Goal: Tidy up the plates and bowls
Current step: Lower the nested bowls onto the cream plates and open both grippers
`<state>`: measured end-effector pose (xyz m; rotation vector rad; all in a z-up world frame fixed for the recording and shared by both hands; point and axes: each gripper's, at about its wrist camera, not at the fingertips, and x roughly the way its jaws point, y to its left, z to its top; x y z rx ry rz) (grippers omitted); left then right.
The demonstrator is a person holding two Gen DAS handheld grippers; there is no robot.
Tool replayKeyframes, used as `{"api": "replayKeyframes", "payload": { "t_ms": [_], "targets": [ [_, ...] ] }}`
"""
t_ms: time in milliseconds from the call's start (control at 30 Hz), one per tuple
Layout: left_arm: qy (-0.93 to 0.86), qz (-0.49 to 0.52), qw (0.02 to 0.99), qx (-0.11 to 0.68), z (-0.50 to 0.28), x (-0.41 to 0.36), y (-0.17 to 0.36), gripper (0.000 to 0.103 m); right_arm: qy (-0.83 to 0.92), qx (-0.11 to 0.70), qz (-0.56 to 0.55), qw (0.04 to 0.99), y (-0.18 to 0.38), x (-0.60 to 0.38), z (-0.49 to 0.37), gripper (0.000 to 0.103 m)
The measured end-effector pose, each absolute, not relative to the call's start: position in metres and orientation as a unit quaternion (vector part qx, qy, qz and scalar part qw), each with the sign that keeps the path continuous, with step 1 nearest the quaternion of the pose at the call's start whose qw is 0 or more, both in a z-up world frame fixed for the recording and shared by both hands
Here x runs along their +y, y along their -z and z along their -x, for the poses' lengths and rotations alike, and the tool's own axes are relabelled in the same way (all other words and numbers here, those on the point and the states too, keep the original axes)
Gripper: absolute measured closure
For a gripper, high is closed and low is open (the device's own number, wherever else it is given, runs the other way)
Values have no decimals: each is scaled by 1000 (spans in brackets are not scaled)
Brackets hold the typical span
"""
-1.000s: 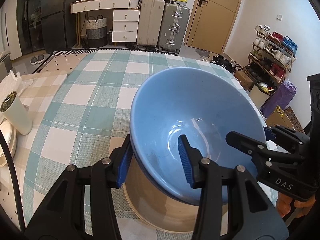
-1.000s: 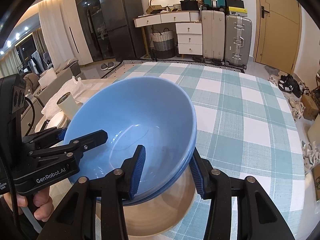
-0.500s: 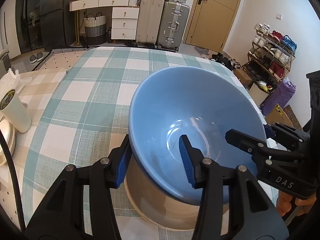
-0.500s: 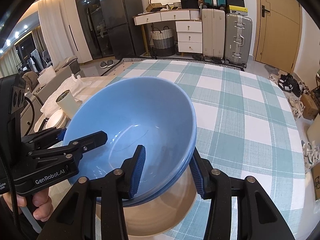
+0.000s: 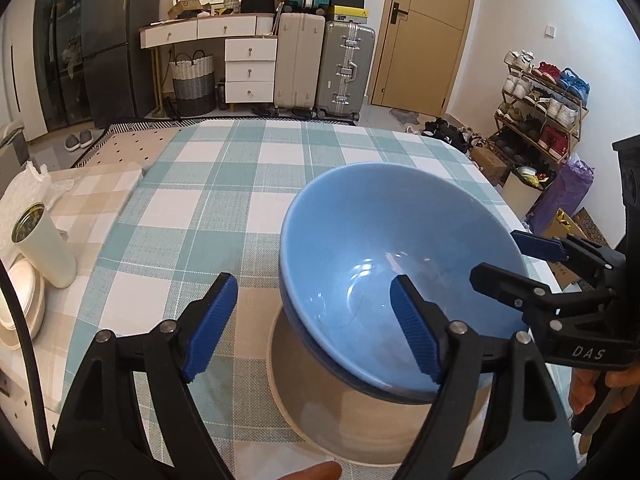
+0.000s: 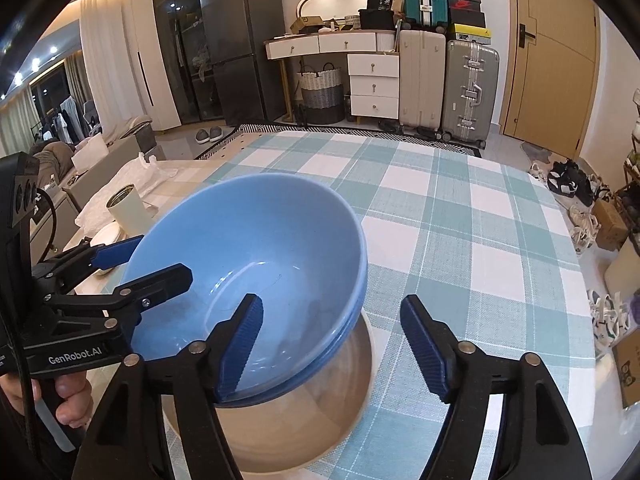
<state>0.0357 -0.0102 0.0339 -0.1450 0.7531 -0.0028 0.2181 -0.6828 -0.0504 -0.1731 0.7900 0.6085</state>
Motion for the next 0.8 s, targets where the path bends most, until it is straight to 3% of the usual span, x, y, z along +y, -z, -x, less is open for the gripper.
{"api": "replayKeyframes", "payload": {
  "t_ms": [133,233,367,800],
  "targets": [
    [2,58,934,352,-28,-7,-37,20,-299,373,81,874,51,-686,-215,16],
    [1,51,941,336,-21,-7,-40,3,-301,360,84,879,52,-689,-212,6],
    [10,47,951,304,-9,-4,-46,2,-316,343,72,882,50,-693,-209,1],
    [21,41,969,241,34,12,-51,2,-336,261,44,904,41,-722,-183,1]
  ]
}}
